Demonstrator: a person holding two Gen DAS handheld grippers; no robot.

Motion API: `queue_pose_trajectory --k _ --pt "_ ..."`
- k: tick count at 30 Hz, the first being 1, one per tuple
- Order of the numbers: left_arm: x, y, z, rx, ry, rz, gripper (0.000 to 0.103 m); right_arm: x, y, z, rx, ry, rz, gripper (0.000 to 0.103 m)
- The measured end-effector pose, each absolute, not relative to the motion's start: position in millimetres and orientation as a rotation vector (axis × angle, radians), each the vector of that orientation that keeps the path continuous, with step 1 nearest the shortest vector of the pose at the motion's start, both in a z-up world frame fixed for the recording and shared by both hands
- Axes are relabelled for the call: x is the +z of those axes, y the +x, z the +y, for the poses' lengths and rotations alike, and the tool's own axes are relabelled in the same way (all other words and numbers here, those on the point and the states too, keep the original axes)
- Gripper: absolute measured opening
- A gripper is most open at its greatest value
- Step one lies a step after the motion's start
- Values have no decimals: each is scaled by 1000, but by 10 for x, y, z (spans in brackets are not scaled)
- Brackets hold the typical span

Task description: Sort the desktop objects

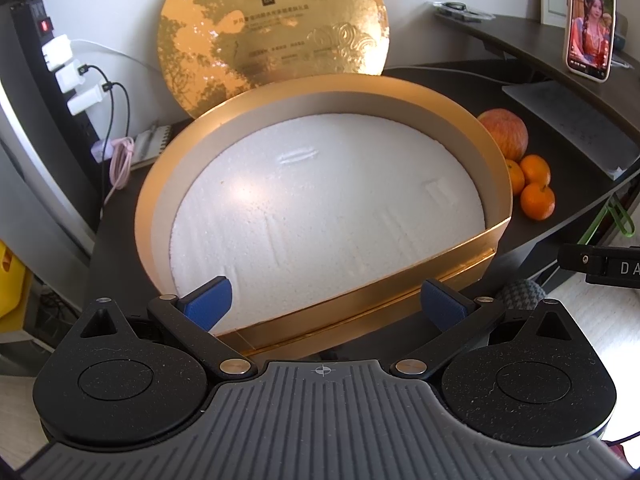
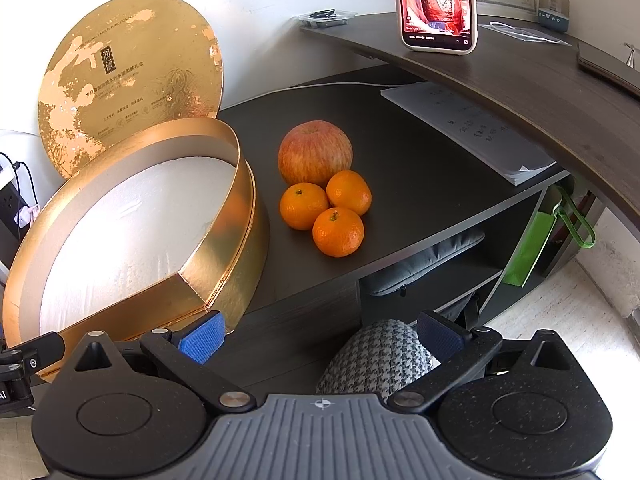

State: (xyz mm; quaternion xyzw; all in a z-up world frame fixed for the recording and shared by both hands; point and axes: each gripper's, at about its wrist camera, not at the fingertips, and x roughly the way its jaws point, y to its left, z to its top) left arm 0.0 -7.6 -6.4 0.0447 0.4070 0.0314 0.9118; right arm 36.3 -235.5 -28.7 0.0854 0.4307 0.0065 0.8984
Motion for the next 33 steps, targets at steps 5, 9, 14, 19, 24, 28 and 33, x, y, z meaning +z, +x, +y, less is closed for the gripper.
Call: queue_pose_trajectory --k 5,9,14,19,24,28,33 --pt "-53 4 -81 66 91 841 103 -288 362 -2349 14 176 891 103" --pt "-22 29 -33 56 97 846 103 -293 360 -2347 14 177 892 103" --pt "-26 29 -35 56 95 847 103 -296 357 -2342 16 175 892 103" --pt "-30 33 -32 57 94 849 103 -298 353 -2328 17 170 894 103" --pt "-31 26 -22 61 91 848 103 -299 352 -2325 18 169 894 103" --pt "-32 25 -19 61 90 848 103 -306 345 -2319 17 169 895 103" --pt "-43 25 -26 54 86 852 103 -310 341 -2314 17 169 896 103"
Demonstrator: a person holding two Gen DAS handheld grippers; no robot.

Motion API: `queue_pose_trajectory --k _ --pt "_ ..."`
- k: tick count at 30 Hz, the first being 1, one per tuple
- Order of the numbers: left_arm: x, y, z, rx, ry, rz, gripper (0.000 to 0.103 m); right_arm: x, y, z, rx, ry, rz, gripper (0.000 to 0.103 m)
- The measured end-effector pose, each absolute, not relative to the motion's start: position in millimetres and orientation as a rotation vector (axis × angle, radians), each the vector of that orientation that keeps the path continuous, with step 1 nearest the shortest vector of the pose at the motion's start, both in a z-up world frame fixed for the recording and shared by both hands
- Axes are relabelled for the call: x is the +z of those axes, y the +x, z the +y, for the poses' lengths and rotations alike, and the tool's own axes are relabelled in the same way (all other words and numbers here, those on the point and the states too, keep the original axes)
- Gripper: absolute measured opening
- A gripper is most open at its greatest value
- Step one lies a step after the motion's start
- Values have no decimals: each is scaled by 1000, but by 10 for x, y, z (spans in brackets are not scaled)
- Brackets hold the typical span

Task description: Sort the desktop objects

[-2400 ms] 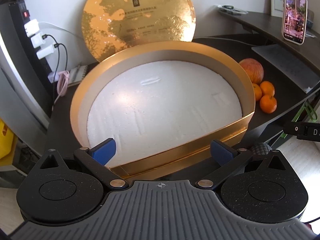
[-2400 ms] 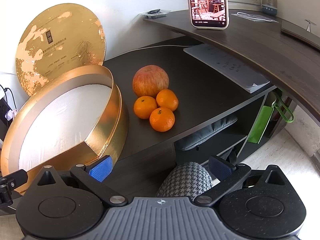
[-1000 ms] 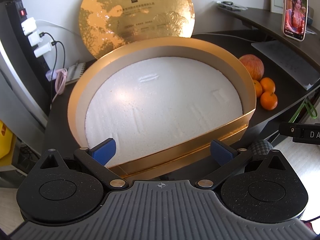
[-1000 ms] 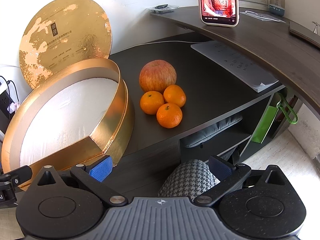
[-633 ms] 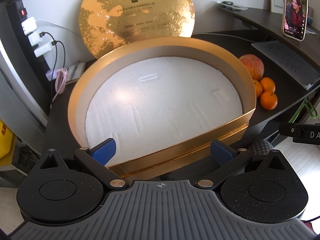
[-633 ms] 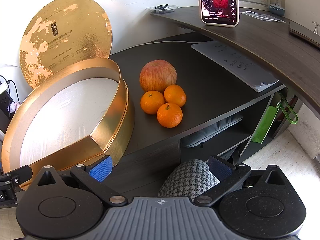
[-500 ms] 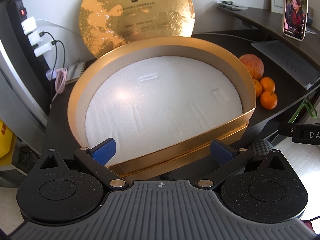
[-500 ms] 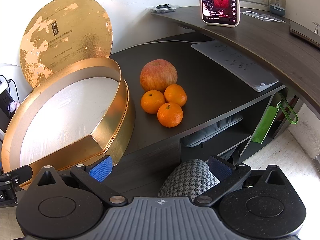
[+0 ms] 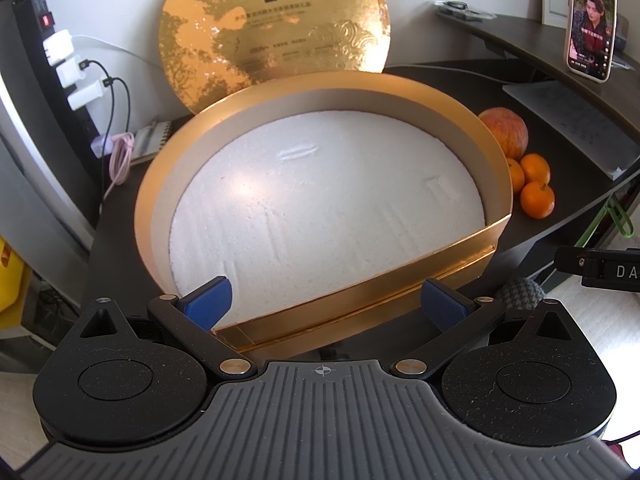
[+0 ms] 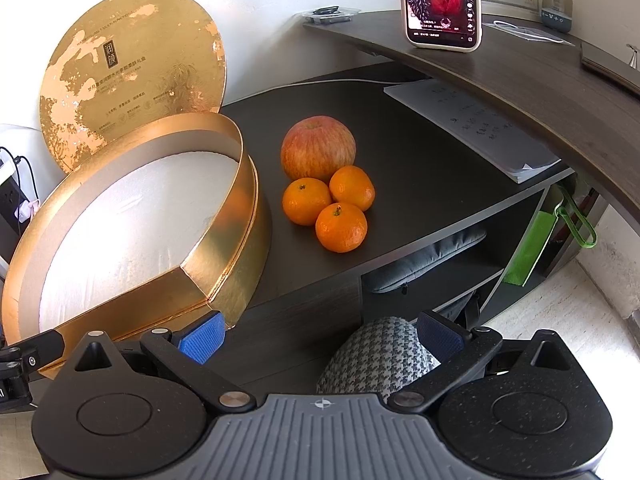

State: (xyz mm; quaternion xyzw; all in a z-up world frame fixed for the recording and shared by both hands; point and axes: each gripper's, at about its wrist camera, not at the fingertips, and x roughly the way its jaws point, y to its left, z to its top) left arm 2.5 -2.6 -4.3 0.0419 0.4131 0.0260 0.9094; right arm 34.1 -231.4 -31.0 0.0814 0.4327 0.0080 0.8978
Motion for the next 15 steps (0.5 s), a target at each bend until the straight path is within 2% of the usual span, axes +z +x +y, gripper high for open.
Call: queue_pose_trajectory --k 15 --pt "-63 22 -74 19 71 866 103 -298 353 -2363 40 175 868 103"
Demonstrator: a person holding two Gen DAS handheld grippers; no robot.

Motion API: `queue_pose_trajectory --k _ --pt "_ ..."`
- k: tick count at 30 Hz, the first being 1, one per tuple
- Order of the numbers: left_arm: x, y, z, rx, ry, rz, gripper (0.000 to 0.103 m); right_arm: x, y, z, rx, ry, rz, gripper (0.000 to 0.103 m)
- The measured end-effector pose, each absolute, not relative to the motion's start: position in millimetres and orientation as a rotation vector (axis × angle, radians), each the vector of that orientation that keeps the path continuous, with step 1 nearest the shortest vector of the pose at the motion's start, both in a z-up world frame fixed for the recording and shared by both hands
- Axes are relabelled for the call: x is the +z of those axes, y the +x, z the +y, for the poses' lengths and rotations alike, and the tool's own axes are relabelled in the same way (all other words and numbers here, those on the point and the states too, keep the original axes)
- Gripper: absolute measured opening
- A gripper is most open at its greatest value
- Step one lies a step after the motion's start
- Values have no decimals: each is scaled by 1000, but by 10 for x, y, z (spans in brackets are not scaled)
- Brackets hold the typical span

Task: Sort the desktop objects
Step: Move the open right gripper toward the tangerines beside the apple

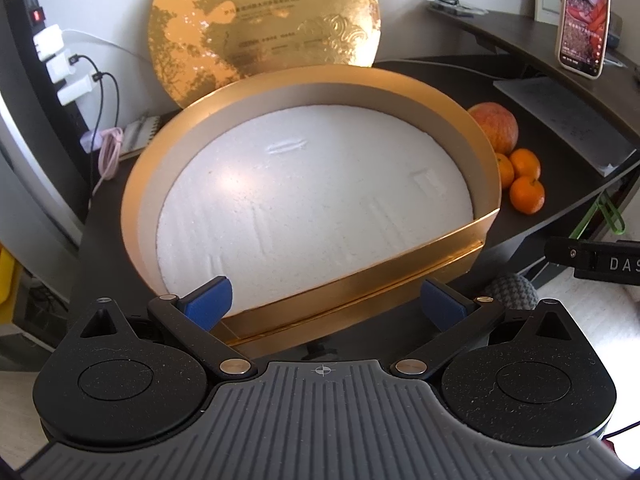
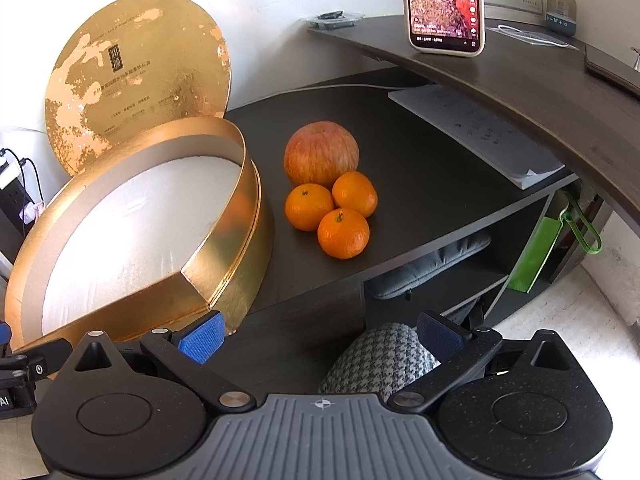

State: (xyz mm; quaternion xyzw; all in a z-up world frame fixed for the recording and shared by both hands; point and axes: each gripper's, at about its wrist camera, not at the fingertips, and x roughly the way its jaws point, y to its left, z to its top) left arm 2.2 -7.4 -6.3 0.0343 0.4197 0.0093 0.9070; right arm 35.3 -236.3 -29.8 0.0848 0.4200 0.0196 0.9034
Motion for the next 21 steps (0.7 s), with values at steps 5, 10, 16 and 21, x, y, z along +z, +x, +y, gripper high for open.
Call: queue_pose_trajectory --k 5,10,16,21 --pt "-61 14 -82 -13 31 860 103 -254 405 -2441 52 195 825 103" --pt "-74 1 -95 -19 -6 854 103 -235 436 -2501 90 219 774 103" --pt "-63 16 -99 -43 -40 848 103 -256 489 -2633 173 323 722 103" --pt "-93 93 -122 -14 -12 880 103 -270 544 -2772 235 437 654 103"
